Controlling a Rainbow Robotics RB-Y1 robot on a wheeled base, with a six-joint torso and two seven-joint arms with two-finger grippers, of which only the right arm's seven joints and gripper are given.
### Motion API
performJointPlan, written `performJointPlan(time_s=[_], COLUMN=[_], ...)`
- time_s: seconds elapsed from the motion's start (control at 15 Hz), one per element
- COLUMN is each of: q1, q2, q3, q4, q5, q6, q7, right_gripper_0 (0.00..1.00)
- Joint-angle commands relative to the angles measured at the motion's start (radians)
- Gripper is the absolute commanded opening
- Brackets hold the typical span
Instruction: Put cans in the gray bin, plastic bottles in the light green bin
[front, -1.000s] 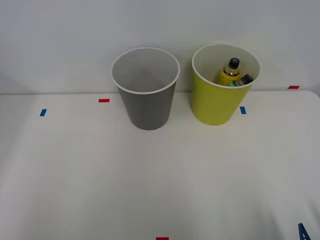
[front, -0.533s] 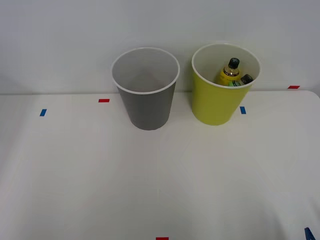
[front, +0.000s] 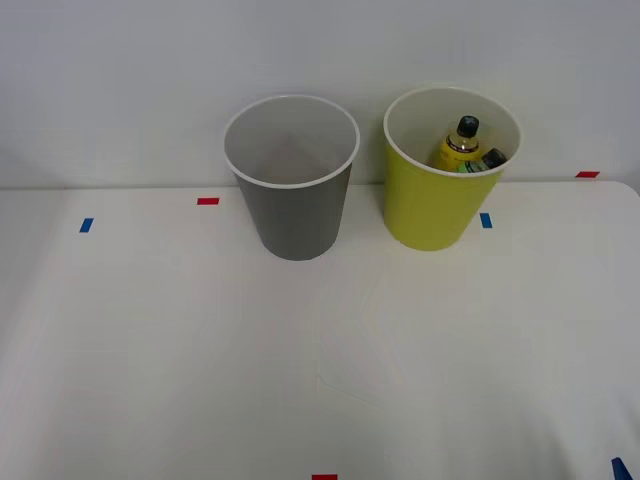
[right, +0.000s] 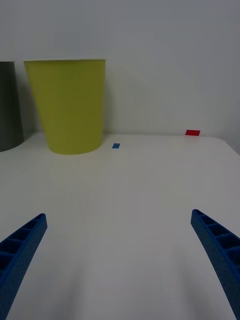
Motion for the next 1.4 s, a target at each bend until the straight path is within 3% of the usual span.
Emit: performJointPlan(time_s=[0.07,0.47,1.4], q1=[0.0,0.0,0.0], q2=[0.0,0.0,0.031], q3=[-0.003,-0.032,-0.054], q4=[0.0,0.0,-0.001], q5=[-0.001,0.035,0.059], q6=[0.002,0.02,0.045], q7=[-0.016,-0.177,-0.168], right_gripper_0=[1.0,1.0,1.0])
